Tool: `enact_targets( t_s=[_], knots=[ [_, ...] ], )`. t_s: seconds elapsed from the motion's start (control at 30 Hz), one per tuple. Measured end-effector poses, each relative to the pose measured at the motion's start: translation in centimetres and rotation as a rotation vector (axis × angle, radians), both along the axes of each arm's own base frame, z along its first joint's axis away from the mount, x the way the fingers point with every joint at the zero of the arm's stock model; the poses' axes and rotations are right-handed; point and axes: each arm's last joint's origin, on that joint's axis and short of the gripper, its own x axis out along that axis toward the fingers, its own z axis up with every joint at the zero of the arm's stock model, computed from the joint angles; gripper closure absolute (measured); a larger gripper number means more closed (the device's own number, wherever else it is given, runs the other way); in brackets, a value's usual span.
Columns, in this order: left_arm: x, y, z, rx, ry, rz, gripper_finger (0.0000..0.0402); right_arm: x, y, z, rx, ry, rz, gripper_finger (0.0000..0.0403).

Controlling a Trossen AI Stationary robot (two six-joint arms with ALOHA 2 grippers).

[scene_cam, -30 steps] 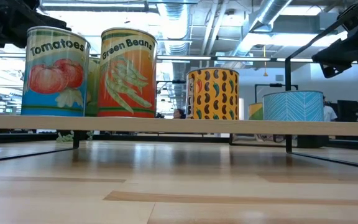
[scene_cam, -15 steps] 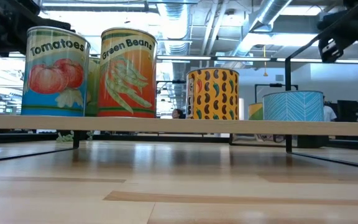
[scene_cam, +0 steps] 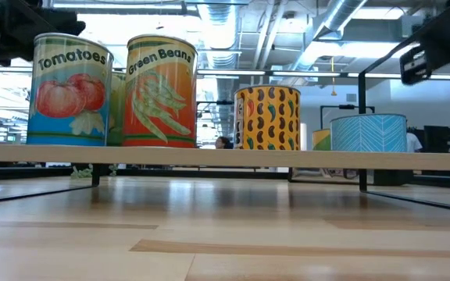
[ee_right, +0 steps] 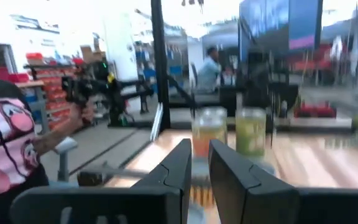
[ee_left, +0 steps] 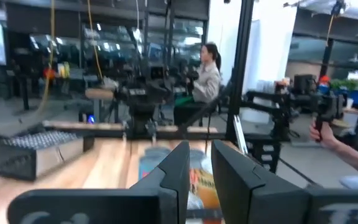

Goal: Pick and place cans onto a shelf
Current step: Return to Home Position

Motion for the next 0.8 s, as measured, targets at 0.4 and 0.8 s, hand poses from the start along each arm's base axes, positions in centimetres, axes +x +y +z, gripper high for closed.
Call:
enact_targets(
  t_s=[0.4, 0.8],
  knots=[
    [-0.3, 0.0, 1.3, 0.018, -0.147, -0.007, 0.0345, -0.6, 0.6, 1.7, -0.118, -0.232, 0.087, 0.0321],
    [-0.5, -0.5, 1.3, 0.028, -0.154, -0.185, 0.0345, -0.5, 0.6, 1.3, -0.142, -0.198, 0.094, 0.0321]
  ],
)
